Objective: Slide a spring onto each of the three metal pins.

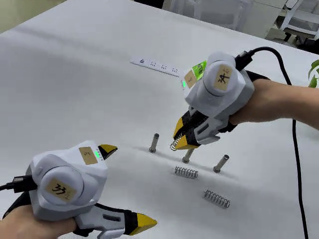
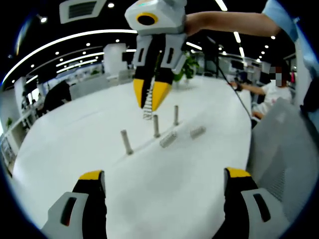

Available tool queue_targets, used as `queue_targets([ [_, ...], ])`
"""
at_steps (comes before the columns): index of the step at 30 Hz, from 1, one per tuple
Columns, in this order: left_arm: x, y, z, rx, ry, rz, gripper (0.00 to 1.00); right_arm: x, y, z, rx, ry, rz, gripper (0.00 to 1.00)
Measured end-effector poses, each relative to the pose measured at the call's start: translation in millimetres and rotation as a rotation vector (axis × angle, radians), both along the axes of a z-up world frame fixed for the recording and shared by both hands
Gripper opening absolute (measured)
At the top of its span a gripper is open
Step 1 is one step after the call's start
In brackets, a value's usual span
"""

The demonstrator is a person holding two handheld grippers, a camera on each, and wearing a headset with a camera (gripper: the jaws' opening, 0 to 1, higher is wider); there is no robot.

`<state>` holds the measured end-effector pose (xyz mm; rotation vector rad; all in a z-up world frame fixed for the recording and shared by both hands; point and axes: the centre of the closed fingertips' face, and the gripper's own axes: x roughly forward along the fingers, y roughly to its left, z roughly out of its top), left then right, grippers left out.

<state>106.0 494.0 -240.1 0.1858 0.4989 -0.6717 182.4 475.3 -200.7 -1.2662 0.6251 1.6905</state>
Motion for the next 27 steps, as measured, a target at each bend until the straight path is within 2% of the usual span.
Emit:
queue_targets([
  [6,1.4,2.4,1.5,-0.003,-0.003,-0.001,1.0,10.3,18.4,1.0,-0.029,-0.017,0.046,0.12],
  [9,2.5,4.5,1.3,-0.006,-0.001,0.0,1.0,15.1,22.2,-1.3,-0.061,-0.033,0.074,0.12],
  [16,2.3,8.5,-3.9,0.01,0.015,-0.001,1.0,26.5,33.8,-9.8,-0.097,-0.043,0.109,0.12],
  [20,4.6,12.2,-3.7,0.011,0.016,0.01,1.0,26.8,33.6,-14.9,-0.131,-0.048,0.125,0.12],
  [27,4.0,15.2,-4.3,0.008,0.02,0.024,1.0,23.4,29.0,-19.2,-0.151,-0.038,0.134,0.12],
])
